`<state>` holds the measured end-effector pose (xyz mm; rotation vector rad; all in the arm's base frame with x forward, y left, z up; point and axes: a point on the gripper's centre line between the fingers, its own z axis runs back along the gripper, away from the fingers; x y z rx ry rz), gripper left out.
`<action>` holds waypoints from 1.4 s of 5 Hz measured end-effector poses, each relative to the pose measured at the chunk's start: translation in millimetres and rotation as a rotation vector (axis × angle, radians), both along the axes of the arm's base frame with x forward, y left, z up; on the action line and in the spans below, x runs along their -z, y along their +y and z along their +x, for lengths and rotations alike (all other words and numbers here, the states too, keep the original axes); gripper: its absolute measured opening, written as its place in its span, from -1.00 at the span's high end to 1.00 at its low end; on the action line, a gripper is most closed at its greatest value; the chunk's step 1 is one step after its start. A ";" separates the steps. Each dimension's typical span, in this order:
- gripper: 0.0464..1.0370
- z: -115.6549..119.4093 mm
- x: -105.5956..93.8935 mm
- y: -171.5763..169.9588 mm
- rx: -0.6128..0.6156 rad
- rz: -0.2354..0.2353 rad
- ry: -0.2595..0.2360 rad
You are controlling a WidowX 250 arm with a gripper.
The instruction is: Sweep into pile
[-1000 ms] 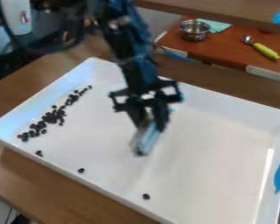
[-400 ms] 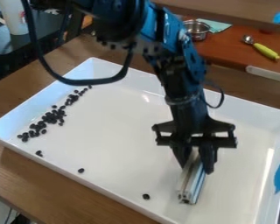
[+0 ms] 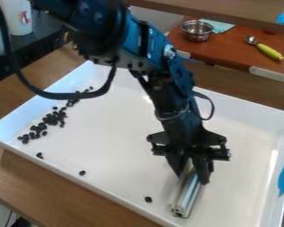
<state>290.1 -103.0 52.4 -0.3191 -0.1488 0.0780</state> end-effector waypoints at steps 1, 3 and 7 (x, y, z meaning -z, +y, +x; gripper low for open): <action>0.33 -4.3 0.9 20.3 0.009 0.007 -0.006; 0.33 -17.3 0.9 74.6 0.032 0.019 -0.024; 0.33 -27.1 2.1 154.9 0.038 0.109 -0.061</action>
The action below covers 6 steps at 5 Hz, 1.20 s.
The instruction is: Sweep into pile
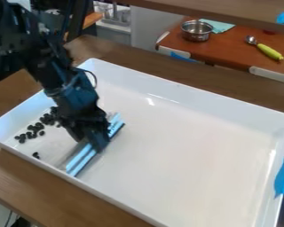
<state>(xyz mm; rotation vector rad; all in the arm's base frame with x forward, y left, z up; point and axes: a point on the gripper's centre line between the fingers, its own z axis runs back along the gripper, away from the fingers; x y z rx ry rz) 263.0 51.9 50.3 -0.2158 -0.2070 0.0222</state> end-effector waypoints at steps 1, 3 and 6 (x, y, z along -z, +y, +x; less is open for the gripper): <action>0.33 5.4 -0.4 21.6 0.027 0.107 0.001; 0.33 16.1 -0.8 65.3 0.075 0.300 -0.021; 0.33 7.7 -18.5 36.6 0.059 0.107 0.033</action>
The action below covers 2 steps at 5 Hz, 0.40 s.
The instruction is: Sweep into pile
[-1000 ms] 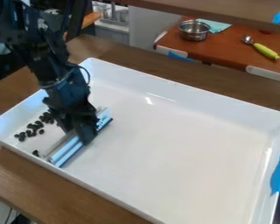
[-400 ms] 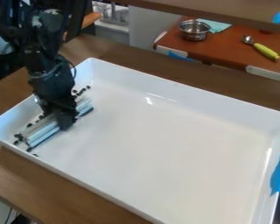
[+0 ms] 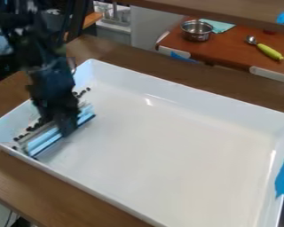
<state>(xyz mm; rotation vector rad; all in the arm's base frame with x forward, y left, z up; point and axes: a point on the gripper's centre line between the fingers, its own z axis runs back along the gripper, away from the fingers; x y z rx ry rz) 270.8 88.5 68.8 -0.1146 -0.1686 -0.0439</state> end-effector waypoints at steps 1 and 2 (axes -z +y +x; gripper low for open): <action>0.33 12.8 -19.3 -31.7 -0.028 -0.088 -0.009; 0.33 20.5 -33.1 -74.7 -0.063 -0.164 0.016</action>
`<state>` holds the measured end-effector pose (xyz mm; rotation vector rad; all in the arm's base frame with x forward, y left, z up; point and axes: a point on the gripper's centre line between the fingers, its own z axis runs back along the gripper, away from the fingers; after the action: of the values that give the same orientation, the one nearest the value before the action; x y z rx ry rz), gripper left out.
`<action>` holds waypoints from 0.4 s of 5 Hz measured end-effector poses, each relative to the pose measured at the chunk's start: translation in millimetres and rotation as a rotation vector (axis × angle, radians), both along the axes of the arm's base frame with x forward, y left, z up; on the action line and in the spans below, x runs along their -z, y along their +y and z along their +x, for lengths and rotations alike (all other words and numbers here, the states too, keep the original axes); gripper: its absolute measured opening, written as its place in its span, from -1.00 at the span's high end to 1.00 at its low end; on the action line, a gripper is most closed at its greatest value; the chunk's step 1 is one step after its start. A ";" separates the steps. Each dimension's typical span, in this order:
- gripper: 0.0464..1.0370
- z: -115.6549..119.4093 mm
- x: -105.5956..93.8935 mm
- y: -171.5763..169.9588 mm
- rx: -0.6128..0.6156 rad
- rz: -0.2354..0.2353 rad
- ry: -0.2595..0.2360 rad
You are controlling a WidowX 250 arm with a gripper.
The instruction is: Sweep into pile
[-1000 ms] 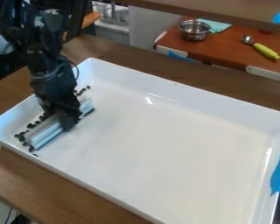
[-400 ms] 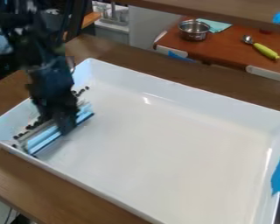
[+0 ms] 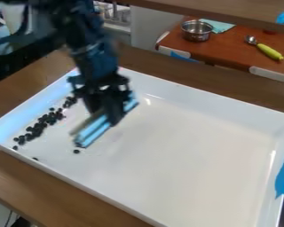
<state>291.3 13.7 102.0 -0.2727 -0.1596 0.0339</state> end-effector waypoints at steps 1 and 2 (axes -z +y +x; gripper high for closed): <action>0.33 11.1 -8.7 -37.3 -0.043 0.009 -0.014; 0.33 14.7 5.6 -73.5 -0.046 0.034 0.006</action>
<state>306.0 -59.8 96.4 -0.2350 -0.1609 0.0778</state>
